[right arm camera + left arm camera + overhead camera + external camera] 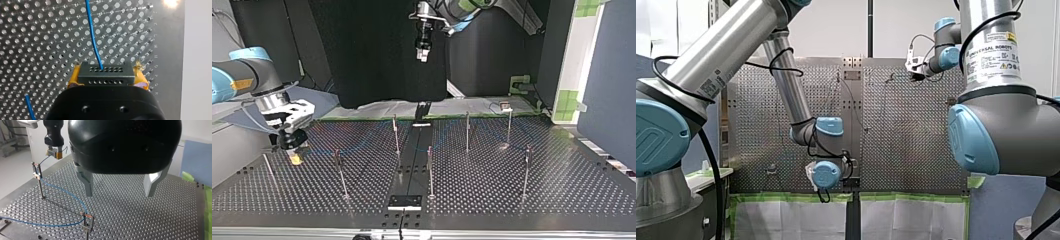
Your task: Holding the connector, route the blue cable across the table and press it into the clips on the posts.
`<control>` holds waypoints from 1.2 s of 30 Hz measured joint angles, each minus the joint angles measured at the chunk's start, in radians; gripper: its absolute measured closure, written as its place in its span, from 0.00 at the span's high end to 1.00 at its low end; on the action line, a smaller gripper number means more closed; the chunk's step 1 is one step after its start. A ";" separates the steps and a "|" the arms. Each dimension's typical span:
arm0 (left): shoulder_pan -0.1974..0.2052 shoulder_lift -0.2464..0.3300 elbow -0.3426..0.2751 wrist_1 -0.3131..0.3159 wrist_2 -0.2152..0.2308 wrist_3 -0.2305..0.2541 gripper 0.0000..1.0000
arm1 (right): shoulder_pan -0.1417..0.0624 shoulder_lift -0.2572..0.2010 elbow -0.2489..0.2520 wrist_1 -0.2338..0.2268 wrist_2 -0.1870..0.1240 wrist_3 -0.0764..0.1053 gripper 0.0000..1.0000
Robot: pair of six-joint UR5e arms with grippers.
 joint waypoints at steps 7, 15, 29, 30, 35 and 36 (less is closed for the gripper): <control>0.000 -0.001 -0.030 0.011 -0.003 0.029 1.00 | 0.001 0.000 0.000 0.001 0.001 -0.001 0.00; 0.000 -0.001 -0.032 0.011 -0.004 0.031 1.00 | 0.002 0.000 0.000 0.001 0.001 -0.001 0.00; 0.000 -0.001 -0.032 0.011 -0.004 0.031 1.00 | 0.002 0.000 0.000 0.001 0.001 -0.001 0.00; 0.000 -0.001 -0.032 0.011 -0.004 0.031 1.00 | 0.002 0.000 0.000 0.001 0.001 -0.001 0.00; 0.000 -0.001 -0.032 0.011 -0.004 0.031 1.00 | 0.002 0.000 0.000 0.001 0.001 -0.001 0.00; 0.000 -0.001 -0.032 0.011 -0.004 0.031 1.00 | 0.002 0.000 0.000 0.001 0.001 -0.001 0.00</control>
